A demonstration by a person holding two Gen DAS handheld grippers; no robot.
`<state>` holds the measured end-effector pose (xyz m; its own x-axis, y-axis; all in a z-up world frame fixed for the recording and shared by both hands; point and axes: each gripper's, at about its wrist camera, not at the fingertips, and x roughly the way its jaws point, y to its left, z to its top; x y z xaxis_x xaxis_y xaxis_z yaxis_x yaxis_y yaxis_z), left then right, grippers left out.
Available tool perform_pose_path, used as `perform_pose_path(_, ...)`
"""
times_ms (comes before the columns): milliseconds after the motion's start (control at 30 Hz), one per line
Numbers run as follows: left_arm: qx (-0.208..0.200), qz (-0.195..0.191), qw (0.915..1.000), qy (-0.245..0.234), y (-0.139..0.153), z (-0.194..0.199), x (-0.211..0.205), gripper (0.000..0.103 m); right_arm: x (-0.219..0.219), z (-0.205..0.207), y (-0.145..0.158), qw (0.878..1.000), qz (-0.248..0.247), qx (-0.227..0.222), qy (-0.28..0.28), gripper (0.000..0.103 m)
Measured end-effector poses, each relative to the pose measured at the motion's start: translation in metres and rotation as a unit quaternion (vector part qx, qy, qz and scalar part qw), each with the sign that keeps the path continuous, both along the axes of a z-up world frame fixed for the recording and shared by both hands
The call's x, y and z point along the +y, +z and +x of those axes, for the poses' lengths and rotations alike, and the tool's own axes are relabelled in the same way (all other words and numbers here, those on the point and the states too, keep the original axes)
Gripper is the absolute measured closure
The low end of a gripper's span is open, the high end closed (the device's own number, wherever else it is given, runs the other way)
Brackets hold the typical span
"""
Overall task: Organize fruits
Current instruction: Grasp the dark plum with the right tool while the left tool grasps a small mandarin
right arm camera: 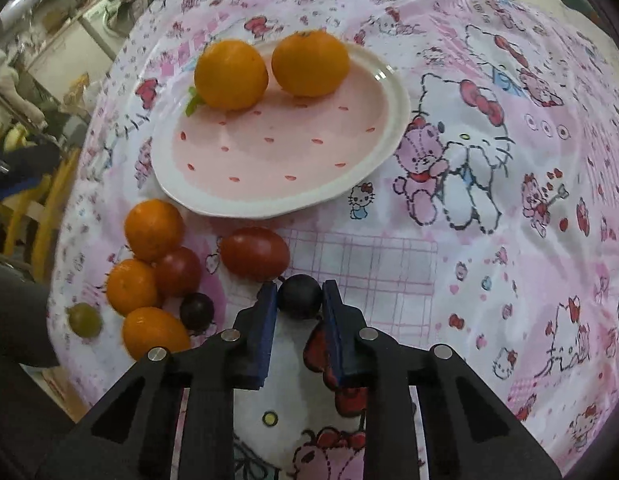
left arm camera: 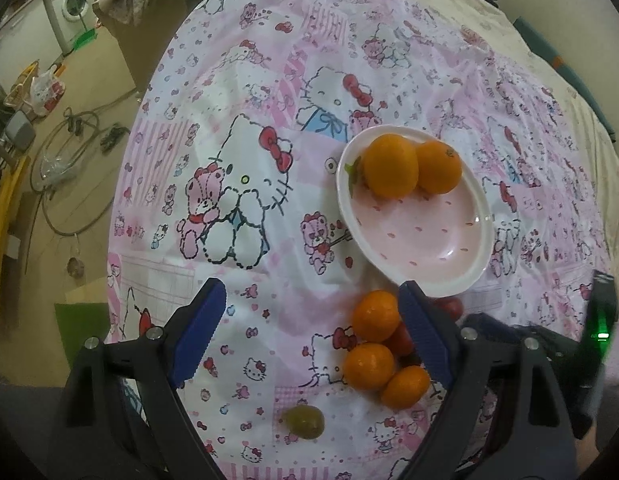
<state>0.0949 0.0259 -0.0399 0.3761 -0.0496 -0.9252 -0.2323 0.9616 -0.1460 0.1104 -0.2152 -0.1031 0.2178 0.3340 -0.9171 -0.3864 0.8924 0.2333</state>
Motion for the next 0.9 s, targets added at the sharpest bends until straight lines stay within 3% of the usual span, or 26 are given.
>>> perform_pose_path(333,0.045,-0.008,0.9989,-0.005,-0.023,0.005,-0.009,0.018,-0.026,-0.003,0.040,0.995,0.087,-0.024,-0.041,0.079)
perform_pose_path(567,0.080,0.013,0.9948,-0.061,-0.044,0.014,-0.047,0.019,-0.043,0.000,0.049,0.992,0.108,-0.031,-0.064,0.079)
perform_pose_path(733,0.088,0.009,0.9937,-0.069,-0.052,0.022,-0.058,0.031,-0.053,0.003,0.052,0.989,0.117,-0.034,-0.078,0.079)
perform_pose_path(900,0.112,0.002,0.9903,-0.081,-0.067,0.028,-0.066,0.052,-0.064,0.006,0.056,0.987,0.123,-0.040,-0.093,0.079)
